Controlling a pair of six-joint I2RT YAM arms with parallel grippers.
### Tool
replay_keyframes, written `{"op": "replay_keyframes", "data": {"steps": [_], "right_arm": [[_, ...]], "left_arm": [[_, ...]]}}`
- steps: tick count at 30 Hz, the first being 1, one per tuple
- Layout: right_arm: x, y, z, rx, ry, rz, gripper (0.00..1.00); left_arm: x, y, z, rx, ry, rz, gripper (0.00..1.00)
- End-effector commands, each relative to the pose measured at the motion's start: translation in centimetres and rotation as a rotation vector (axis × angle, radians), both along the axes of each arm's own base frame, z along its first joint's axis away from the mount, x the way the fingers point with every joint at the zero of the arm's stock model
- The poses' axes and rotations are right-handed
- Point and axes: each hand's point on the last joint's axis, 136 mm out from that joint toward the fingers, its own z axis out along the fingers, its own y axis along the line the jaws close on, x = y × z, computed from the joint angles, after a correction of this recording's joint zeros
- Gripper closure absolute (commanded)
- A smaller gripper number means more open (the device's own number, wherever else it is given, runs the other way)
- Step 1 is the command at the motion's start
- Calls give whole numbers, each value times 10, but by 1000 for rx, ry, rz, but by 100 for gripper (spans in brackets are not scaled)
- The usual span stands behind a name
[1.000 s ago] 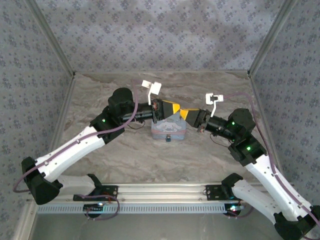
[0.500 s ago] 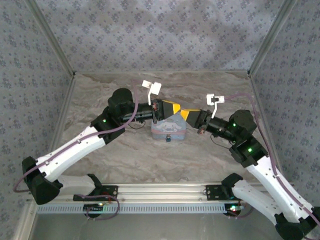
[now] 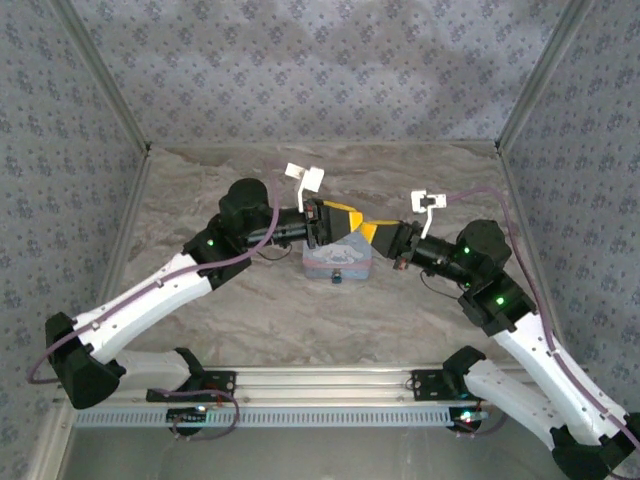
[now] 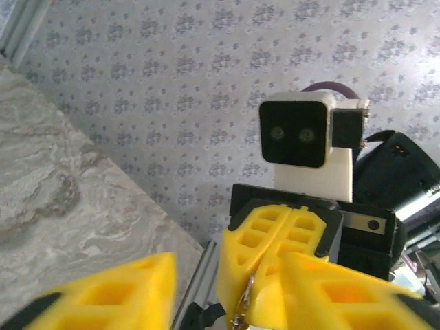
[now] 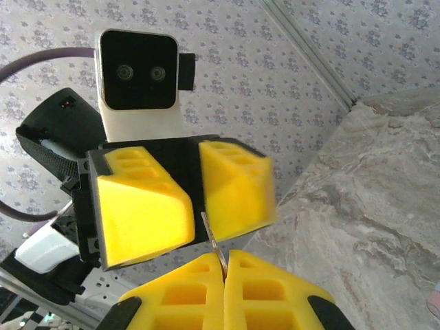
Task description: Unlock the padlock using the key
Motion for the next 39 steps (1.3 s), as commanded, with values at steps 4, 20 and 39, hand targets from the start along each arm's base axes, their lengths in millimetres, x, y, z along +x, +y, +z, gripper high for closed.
{"op": "replay_keyframes", "data": {"steps": [4,20,39], "right_arm": [[22,-21,-8,-140,23,-125,100],[144,-63,-109,-430,152,-390,100],[208,-73,-189,-557,285,-460,100]], "left_arm": [[17,27,-42,134,46,164,25],[20,42,-228,479,185,339,2],[90,34,-287,546,180,437,2]]}}
